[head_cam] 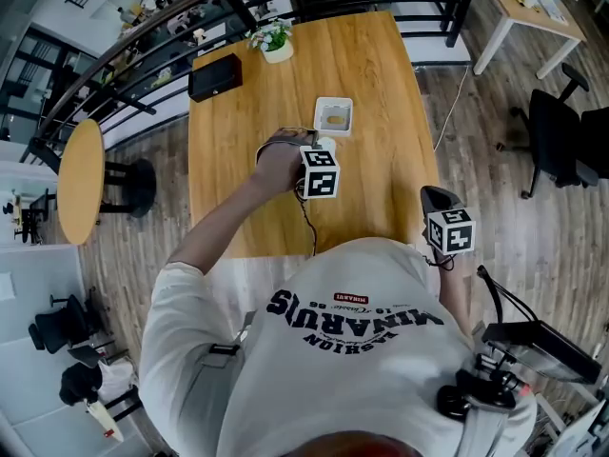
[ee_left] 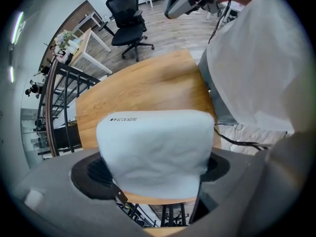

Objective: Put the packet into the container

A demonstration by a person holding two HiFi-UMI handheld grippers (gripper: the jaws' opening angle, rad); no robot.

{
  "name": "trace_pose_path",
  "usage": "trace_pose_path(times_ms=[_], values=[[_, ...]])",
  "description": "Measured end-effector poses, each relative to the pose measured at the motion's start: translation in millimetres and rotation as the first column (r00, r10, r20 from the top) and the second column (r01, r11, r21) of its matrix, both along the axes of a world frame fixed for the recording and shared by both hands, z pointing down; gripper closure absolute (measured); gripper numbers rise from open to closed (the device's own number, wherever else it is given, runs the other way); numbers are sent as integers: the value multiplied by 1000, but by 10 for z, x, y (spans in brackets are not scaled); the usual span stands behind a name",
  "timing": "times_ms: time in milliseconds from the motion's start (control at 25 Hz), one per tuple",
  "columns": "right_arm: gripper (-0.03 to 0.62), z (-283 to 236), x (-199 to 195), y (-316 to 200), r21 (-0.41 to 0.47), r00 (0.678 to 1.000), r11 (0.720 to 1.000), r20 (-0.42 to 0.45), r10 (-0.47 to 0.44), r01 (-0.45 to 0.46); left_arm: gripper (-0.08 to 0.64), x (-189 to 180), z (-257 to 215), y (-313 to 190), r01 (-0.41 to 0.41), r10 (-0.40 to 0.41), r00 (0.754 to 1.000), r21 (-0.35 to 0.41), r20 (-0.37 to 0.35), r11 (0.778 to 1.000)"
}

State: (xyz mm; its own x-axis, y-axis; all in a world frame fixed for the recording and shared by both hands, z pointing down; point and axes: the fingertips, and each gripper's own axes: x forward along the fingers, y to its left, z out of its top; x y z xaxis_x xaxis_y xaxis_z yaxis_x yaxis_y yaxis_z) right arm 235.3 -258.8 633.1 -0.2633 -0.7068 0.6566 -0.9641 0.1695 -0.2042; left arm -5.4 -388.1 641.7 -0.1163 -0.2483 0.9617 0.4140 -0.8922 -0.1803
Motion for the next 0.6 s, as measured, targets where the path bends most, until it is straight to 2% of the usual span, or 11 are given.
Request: trace_pose_path(times_ms=[400, 600], values=[[583, -63, -39, -67, 24, 1000, 1000, 13, -9, 8, 86, 322, -32, -517, -32, 31, 999, 53, 14, 998], [583, -42, -25, -65, 23, 1000, 1000, 16, -5, 4, 86, 593, -106, -973, -33, 33, 999, 70, 0, 997]])
